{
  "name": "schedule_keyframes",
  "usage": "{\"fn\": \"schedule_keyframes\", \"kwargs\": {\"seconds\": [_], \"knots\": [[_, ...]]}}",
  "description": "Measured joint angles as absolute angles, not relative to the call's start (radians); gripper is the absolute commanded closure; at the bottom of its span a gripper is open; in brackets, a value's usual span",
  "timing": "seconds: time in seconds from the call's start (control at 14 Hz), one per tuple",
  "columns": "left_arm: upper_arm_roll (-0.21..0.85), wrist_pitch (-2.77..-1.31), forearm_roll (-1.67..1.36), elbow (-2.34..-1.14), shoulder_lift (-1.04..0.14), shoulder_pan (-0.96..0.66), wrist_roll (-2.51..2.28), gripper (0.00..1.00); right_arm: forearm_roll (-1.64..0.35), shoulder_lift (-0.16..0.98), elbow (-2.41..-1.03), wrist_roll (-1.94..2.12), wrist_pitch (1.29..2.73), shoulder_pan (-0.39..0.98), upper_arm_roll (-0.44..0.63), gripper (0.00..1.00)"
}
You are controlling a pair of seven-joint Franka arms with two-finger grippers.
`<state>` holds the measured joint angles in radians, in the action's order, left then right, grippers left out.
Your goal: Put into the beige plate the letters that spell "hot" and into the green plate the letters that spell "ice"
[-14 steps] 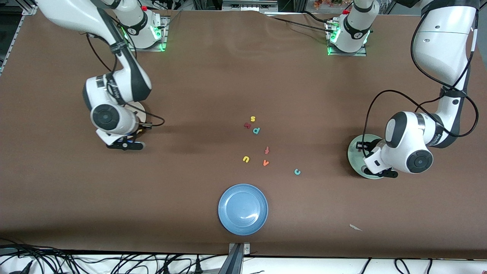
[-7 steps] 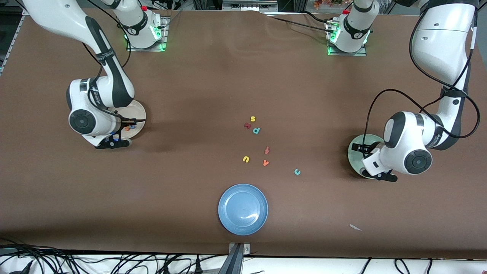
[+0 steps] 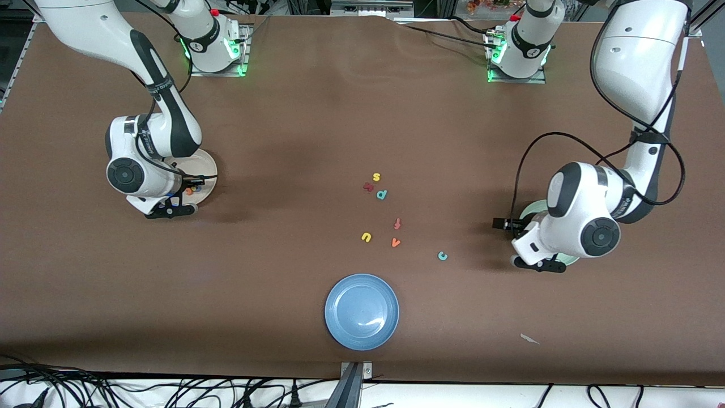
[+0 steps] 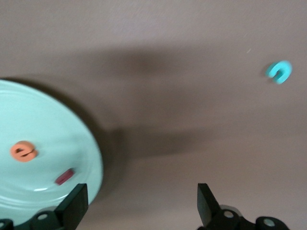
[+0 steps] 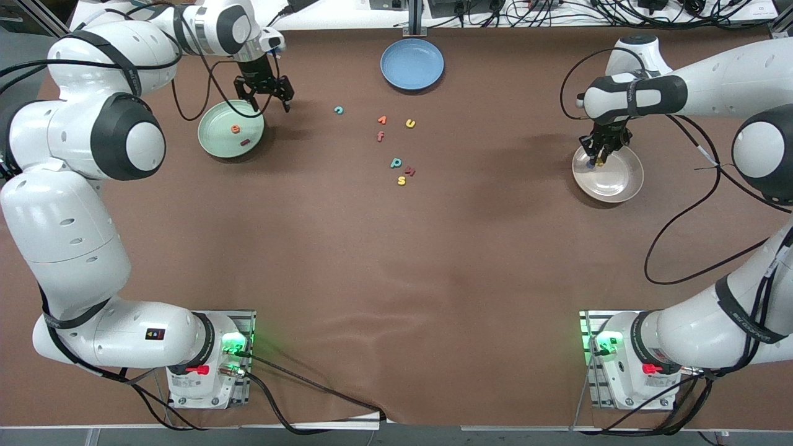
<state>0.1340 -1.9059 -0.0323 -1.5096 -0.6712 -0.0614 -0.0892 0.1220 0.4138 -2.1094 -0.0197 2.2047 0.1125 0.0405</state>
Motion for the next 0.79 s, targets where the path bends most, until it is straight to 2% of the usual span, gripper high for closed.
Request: {"fn": "schedule_keyframes", "kwargs": {"seconds": [0.07, 0.29, 0.57, 0.79], "knots": [[0.134, -1.932, -0.035, -1.510, -0.674, -0.081, -0.131, 0.00, 0.122, 0.414, -2.110, -0.017, 2.206, 0.112, 0.042, 0.16], [0.135, -2.024, -0.035, -1.510, -0.693, -0.147, -0.238, 0.00, 0.122, 0.408, -2.107, -0.013, 2.212, 0.112, 0.047, 0.02], [0.135, -2.145, -0.035, -1.510, -0.723, -0.189, -0.360, 0.00, 0.121, 0.341, -2.066, -0.013, 2.191, 0.112, 0.058, 0.01], [0.135, -2.218, -0.035, -1.510, -0.737, -0.199, -0.450, 0.00, 0.121, 0.261, -2.011, -0.013, 2.106, 0.112, 0.068, 0.01]]}}
